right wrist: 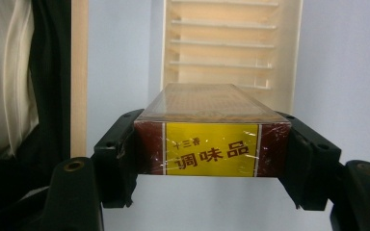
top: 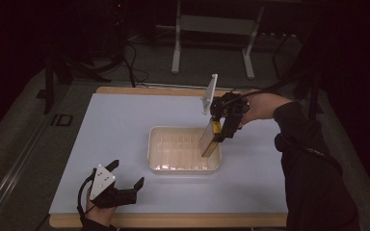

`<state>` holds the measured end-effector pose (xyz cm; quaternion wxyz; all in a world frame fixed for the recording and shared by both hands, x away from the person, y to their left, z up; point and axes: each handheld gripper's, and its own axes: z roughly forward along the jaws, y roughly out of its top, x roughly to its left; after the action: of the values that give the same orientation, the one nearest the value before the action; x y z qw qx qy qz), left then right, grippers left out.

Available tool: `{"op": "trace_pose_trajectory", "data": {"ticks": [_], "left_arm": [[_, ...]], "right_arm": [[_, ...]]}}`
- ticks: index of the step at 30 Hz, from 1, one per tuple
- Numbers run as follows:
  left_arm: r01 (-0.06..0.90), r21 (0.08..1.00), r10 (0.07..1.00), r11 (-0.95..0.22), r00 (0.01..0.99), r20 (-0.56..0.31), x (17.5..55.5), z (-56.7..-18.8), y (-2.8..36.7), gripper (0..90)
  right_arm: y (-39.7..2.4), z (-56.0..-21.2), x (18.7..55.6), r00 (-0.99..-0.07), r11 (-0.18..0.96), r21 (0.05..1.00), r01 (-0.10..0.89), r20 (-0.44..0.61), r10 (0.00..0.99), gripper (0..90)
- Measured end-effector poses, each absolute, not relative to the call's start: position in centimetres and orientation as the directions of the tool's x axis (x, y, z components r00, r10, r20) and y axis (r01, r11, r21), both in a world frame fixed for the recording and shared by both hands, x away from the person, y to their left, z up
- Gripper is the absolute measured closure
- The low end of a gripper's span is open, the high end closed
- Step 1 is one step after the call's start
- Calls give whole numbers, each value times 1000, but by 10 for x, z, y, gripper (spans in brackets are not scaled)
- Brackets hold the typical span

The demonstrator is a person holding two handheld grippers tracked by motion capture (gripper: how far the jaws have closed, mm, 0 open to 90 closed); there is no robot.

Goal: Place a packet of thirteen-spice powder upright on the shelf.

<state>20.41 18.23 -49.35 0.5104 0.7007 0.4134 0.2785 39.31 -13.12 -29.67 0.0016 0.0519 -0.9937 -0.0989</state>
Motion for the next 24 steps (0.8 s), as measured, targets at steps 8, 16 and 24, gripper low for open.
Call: {"op": "trace_pose_trajectory", "data": {"ticks": [8,16,24], "left_arm": [[292,946,863,-137,505,-31,204,-493,183,0],[292,947,862,-138,507,-31,203,-493,183,0],[293,946,860,-140,509,-31,203,-493,183,0]], "right_arm": [[-115,-301,392,-994,969,222,-109,-1,-112,321],[-102,-305,394,-994,966,236,-108,9,-113,321],[-90,-310,395,-992,958,260,-117,7,-123,321]]}}
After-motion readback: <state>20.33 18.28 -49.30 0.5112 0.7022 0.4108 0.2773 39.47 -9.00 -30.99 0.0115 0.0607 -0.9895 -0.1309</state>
